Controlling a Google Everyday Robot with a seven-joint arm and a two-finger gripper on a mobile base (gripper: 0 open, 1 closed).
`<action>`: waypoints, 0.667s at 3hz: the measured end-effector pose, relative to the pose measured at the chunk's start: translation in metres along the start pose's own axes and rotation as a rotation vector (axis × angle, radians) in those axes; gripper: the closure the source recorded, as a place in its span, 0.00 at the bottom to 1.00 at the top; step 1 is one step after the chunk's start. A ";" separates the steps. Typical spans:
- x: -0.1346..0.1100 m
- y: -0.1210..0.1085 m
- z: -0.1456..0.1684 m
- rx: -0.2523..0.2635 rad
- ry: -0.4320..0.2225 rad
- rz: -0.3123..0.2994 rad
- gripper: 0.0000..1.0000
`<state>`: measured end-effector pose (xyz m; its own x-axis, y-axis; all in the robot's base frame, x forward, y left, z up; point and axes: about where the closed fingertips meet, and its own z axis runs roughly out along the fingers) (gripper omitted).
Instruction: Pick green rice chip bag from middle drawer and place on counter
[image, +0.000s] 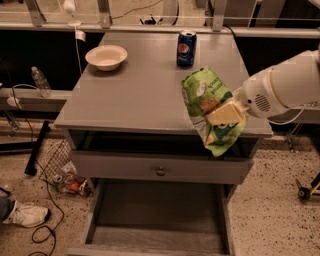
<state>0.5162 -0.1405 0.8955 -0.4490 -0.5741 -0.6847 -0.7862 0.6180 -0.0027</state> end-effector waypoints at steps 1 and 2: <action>-0.027 -0.024 0.021 -0.009 0.025 -0.004 1.00; -0.049 -0.049 0.050 -0.028 0.056 0.008 1.00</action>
Offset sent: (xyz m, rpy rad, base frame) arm 0.1327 0.0412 -0.0072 -0.0404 0.0943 0.0170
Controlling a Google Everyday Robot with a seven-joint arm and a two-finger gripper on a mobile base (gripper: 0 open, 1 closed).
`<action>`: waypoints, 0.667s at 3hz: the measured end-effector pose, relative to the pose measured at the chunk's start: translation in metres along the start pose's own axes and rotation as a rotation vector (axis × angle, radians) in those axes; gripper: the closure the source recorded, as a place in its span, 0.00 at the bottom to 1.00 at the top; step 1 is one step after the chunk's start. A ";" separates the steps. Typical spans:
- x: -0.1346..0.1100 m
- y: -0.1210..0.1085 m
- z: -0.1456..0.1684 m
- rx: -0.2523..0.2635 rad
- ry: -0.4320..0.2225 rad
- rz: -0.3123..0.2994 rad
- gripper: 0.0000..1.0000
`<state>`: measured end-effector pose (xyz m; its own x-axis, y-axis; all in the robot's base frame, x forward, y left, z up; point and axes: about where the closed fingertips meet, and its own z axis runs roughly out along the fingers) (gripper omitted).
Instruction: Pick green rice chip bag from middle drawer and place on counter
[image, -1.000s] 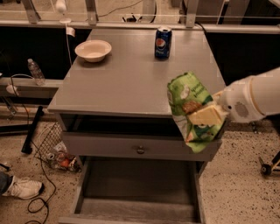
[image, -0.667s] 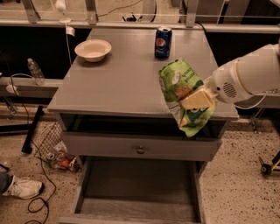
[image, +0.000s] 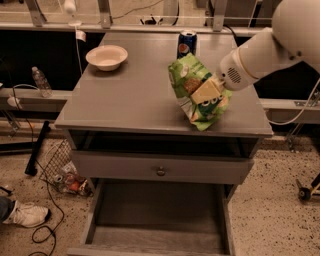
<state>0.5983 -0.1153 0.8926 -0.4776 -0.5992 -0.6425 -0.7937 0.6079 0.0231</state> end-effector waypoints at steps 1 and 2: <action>-0.011 0.001 0.006 -0.010 -0.003 -0.011 0.77; -0.012 0.002 0.009 -0.014 -0.003 -0.013 0.53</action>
Offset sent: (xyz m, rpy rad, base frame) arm 0.0083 0.0121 0.0038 0.0040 -0.0039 0.0167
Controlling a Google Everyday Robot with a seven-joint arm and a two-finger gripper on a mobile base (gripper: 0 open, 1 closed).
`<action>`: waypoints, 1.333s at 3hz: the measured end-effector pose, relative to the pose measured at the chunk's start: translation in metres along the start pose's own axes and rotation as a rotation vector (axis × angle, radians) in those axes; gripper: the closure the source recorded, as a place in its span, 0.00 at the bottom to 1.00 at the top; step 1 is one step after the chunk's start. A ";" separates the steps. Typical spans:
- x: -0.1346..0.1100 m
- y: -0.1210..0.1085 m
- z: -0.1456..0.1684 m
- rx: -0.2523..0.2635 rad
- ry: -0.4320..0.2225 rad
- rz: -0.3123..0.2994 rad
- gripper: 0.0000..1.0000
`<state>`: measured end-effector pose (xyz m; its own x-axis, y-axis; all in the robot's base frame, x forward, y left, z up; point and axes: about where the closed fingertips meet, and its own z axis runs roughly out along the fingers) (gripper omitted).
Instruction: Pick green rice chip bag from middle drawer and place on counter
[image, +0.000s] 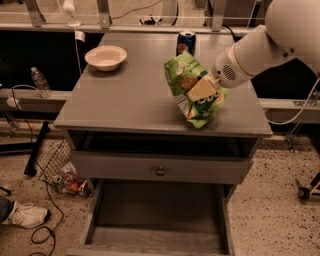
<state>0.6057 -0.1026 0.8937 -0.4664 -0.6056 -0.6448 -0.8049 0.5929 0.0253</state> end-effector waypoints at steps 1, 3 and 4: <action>0.000 0.001 0.002 -0.004 0.001 -0.002 0.31; -0.001 -0.002 -0.003 0.010 0.001 -0.009 0.00; -0.003 -0.017 -0.031 0.071 -0.009 -0.025 0.00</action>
Offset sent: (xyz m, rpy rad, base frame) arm 0.0003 0.0019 -0.0015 0.0000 0.0021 0.0038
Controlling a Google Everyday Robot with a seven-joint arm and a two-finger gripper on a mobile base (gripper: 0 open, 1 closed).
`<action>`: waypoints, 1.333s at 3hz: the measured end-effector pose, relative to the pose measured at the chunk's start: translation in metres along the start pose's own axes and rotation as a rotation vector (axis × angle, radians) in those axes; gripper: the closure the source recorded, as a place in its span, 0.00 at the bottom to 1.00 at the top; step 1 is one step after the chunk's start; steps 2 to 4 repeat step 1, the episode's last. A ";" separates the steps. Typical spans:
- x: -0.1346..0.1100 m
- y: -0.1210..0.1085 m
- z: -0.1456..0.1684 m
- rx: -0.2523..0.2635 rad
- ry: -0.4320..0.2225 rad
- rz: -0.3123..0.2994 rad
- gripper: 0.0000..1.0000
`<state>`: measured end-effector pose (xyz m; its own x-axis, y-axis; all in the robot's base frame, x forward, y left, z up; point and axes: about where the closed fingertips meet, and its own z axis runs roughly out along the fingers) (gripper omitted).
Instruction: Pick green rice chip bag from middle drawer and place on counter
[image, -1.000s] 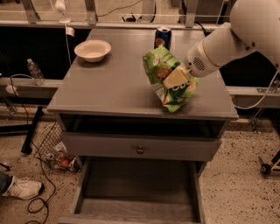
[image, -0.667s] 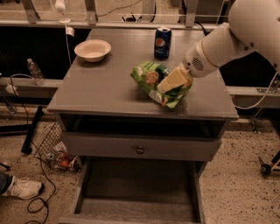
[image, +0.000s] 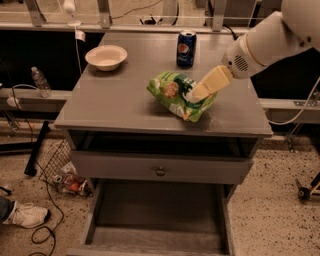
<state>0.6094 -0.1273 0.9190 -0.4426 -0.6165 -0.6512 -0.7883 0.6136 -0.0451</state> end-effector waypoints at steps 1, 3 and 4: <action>0.019 -0.045 -0.057 0.089 -0.061 0.080 0.00; 0.019 -0.045 -0.057 0.089 -0.061 0.080 0.00; 0.019 -0.045 -0.057 0.089 -0.061 0.080 0.00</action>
Offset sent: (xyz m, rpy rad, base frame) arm 0.0000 0.0000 0.0000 0.0000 0.0000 0.0000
